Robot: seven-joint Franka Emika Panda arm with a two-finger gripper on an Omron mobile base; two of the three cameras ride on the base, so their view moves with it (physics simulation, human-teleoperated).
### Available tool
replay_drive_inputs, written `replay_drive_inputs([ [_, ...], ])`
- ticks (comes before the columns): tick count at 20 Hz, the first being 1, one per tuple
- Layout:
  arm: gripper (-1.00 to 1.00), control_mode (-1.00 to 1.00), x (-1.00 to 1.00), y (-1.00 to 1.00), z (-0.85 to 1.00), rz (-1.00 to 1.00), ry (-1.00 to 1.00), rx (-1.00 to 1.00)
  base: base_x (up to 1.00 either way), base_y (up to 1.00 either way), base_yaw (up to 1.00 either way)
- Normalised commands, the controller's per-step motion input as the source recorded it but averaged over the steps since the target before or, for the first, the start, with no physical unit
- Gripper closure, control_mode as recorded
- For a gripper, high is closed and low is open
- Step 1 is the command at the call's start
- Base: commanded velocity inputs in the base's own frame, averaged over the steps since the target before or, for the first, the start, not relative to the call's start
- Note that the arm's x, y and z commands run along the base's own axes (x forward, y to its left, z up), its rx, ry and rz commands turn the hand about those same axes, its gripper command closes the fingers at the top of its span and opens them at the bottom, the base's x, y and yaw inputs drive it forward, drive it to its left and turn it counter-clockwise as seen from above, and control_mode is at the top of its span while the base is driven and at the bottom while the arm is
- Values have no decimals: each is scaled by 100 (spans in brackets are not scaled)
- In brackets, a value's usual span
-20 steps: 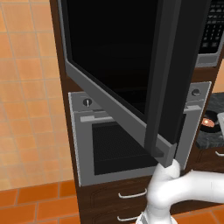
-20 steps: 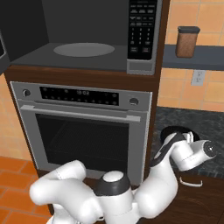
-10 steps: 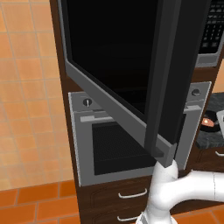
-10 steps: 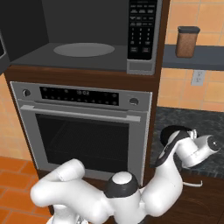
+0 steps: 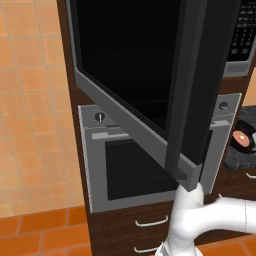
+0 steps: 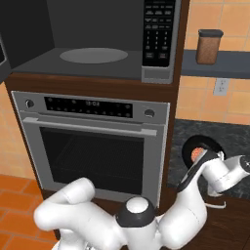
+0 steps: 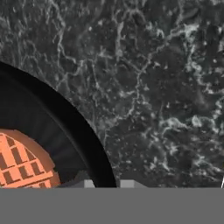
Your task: Open the microwave, place the bowl with waffle inside the microwave, then close the microwave door and turn it on.
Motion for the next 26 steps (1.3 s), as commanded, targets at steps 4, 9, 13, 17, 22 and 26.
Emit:
replay_drive_inputs([
  [4, 100, -100, -100, 6, -40, -2, -17, 0, 0, 0, 0],
  [9, 100, -100, -100, 12, -2, -1, -16, 0, 0, 0, 0],
  [13, 100, -100, -100, 28, 16, 1, -15, 0, 0, 0, 0],
  [17, 100, -100, -92, 59, 39, 9, -20, -1, 0, 0, 0],
  [22, 100, -100, -95, 73, 66, 17, -13, -2, 0, 0, 0],
  [26, 100, -100, -83, 60, 73, 18, -16, 0, 0, 0, 0],
])
